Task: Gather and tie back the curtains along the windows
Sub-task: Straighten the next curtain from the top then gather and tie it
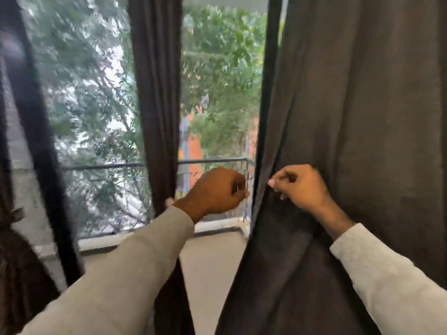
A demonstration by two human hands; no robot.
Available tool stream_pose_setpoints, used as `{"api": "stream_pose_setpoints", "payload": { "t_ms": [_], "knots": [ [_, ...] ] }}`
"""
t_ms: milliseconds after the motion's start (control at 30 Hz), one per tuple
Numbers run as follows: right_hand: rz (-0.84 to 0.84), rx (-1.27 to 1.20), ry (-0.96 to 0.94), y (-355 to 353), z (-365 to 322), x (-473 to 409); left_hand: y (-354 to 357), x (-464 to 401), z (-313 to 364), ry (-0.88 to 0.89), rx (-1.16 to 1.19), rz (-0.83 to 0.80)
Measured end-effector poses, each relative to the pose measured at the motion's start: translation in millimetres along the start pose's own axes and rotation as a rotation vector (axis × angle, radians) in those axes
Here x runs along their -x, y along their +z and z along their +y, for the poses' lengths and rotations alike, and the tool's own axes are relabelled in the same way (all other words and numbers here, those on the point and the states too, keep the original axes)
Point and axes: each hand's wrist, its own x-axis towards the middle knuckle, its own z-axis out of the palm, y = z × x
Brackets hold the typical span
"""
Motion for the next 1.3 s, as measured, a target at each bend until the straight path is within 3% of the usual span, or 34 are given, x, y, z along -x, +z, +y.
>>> {"api": "stream_pose_setpoints", "payload": {
  "t_ms": [200, 367, 700, 867, 1067, 1133, 1200, 1267, 1300],
  "knots": [
    [0.150, -0.030, -0.196, -128, -10, -54, -26, -135, 70, -0.030, 0.016, 0.319],
    [0.339, 0.074, -0.354, -191, -25, -134, -80, -229, 98, -0.074, -0.080, 0.553],
    [0.626, 0.248, -0.362, -259, -67, -262, -184, -356, 130, -0.076, -0.410, 0.849],
    [0.734, 0.406, -0.423, -281, -78, -293, -219, -407, 146, -0.049, -0.432, 0.943],
    [0.710, 0.504, -0.463, -291, -79, -331, -244, -436, 150, 0.078, -0.768, 0.876],
    [0.709, 0.523, -0.492, -296, -82, -345, -261, -432, 135, -0.022, -0.921, 0.847],
    [0.751, 0.503, -0.504, -304, -86, -358, -287, -420, 112, -0.285, -0.909, 0.850],
    [0.824, 0.477, -0.501, -312, -91, -370, -314, -402, 91, -0.529, -0.661, 0.838],
    [0.851, 0.466, -0.494, -314, -93, -376, -321, -395, 89, -0.549, -0.517, 0.836]
  ]
}}
